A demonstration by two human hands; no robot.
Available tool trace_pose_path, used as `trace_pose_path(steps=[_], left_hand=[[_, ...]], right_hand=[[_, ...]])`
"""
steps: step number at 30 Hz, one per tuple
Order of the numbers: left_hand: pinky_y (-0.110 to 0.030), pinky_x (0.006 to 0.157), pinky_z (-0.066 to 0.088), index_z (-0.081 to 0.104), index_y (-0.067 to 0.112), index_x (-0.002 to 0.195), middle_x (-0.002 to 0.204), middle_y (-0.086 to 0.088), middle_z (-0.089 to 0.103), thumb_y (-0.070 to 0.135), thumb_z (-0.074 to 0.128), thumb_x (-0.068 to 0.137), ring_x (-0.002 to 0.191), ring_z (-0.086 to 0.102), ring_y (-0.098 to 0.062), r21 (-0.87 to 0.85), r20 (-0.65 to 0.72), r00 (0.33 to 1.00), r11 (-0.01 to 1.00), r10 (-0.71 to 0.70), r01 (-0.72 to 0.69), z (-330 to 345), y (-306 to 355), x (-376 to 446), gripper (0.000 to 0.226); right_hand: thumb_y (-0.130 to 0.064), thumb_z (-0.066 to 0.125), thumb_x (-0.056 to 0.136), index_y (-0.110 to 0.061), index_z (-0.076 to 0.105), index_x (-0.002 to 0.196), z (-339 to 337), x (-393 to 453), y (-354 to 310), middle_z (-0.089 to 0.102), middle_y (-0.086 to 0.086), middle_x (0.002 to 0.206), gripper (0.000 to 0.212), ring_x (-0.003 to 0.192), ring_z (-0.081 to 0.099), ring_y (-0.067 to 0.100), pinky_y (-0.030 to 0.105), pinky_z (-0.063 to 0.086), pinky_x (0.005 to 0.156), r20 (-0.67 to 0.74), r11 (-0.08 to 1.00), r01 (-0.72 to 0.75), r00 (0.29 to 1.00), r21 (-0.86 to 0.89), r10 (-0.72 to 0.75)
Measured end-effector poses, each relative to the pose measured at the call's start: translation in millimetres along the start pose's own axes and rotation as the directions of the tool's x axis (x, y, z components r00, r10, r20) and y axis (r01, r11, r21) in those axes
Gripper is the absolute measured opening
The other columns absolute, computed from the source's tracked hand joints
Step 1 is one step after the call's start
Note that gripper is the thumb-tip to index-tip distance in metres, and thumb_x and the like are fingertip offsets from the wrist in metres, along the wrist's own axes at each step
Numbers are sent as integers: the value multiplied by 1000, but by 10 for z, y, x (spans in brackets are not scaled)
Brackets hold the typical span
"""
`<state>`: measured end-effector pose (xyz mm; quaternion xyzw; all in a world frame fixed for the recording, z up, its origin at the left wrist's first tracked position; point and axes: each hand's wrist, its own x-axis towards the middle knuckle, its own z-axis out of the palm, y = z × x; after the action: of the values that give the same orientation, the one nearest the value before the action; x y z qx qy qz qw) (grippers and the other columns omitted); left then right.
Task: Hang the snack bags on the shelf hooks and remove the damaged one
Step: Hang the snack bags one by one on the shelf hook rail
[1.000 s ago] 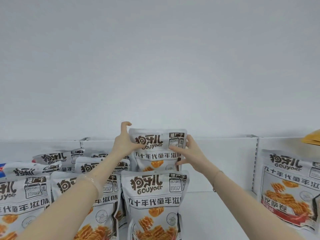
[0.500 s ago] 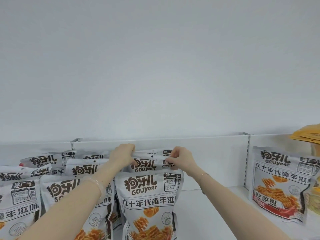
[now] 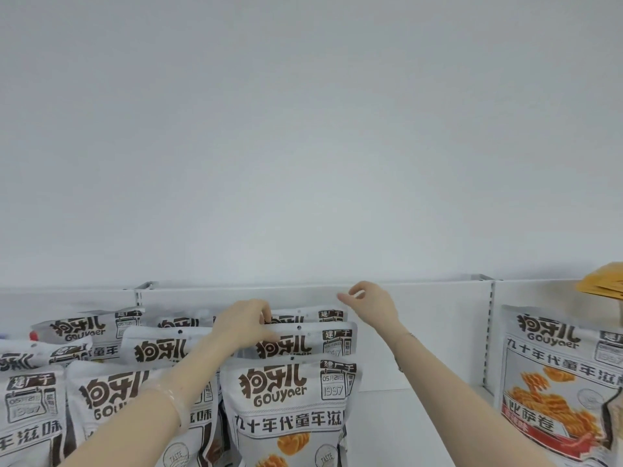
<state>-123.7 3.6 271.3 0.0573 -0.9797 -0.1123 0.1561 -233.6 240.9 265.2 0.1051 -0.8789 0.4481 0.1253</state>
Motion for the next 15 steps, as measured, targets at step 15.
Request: trace_pose_path(steps=[15], left_hand=[[-37, 95, 45, 37, 12, 139, 140, -11, 51, 49, 74, 75, 115, 57, -25, -314, -208, 973, 949, -98, 28, -281, -129, -197, 83]], right_hand=[[-20, 64, 90, -7, 73, 88, -127, 108, -618, 74, 10, 91, 16, 83, 63, 28, 27, 40, 69, -115, 906, 360, 913, -222, -391]])
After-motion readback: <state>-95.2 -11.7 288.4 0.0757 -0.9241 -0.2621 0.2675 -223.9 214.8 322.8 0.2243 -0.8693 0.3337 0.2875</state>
